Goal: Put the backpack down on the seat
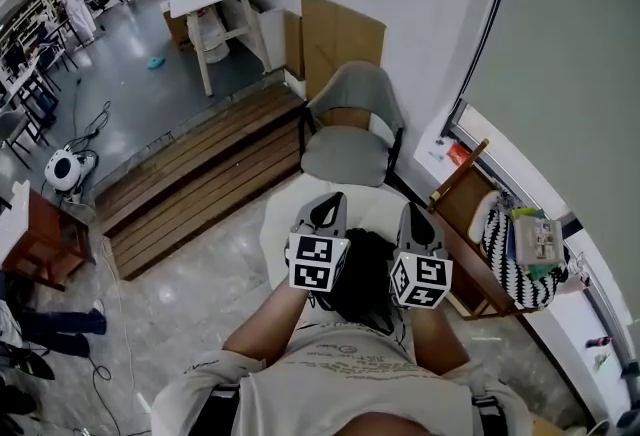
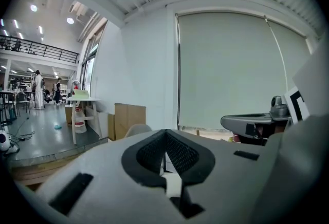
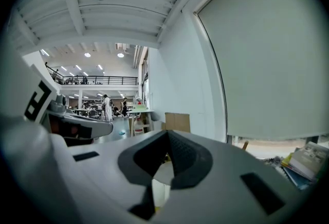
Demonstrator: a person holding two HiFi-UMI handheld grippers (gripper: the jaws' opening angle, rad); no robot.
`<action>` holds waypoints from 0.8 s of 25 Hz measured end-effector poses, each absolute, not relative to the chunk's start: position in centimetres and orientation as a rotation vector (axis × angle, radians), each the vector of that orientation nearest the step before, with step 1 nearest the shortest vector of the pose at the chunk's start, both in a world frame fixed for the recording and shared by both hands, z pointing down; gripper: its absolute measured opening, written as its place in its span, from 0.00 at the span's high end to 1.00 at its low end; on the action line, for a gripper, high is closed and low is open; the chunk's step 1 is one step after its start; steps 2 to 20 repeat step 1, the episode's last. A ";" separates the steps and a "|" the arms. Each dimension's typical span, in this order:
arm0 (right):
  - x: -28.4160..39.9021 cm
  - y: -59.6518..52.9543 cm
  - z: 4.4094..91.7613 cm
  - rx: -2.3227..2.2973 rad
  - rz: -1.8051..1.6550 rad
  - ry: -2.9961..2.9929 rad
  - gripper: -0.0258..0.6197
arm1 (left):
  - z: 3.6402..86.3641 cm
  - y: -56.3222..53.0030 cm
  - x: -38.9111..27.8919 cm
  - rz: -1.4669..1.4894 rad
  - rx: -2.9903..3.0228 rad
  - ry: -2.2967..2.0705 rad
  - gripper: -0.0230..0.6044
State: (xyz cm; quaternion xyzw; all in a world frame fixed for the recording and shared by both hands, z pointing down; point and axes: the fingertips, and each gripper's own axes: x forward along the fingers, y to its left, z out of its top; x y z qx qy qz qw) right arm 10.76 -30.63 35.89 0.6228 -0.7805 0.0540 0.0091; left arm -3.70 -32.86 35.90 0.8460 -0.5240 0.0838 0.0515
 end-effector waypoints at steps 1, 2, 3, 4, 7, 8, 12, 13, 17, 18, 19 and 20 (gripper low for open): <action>10.8 -30.6 36.0 1.946 0.170 -2.439 0.92 | 36.0 -32.8 -3.7 0.258 2.572 -1.594 0.93; 10.8 -30.6 36.0 1.946 0.170 -2.439 0.92 | 36.0 -32.8 -3.7 0.258 2.572 -1.594 0.93; 10.8 -30.6 36.0 1.946 0.170 -2.439 0.92 | 36.0 -32.8 -3.7 0.258 2.572 -1.594 0.93; 10.8 -30.6 36.0 1.946 0.170 -2.439 0.92 | 36.0 -32.8 -3.7 0.258 2.572 -1.594 0.93; 10.8 -30.6 36.0 1.946 0.170 -2.439 0.92 | 36.0 -32.8 -3.7 0.258 2.572 -1.594 0.93; 10.8 -30.6 36.0 1.946 0.170 -2.439 0.92 | 36.0 -32.8 -3.7 0.258 2.572 -1.594 0.93; 10.8 -30.6 36.0 1.946 0.170 -2.439 0.92 | 36.0 -32.8 -3.7 0.258 2.572 -1.594 0.93; 10.8 -30.6 36.0 1.946 0.170 -2.439 0.92 | 36.0 -32.8 -3.7 0.258 2.572 -1.594 0.93; 10.8 -30.6 36.0 1.946 0.170 -2.439 0.92 | 36.0 -32.8 -3.7 0.258 2.572 -1.594 0.93; 10.8 -30.6 36.0 1.946 0.170 -2.439 0.92 | 36.0 -32.8 -3.7 0.258 2.572 -1.594 0.93; 10.8 -30.6 36.0 1.946 0.170 -2.439 0.92 | 36.0 -32.8 -3.7 0.258 2.572 -1.594 0.93; 10.8 -30.6 36.0 1.946 0.170 -2.439 0.92 | 36.0 -32.8 -3.7 0.258 2.572 -1.594 0.93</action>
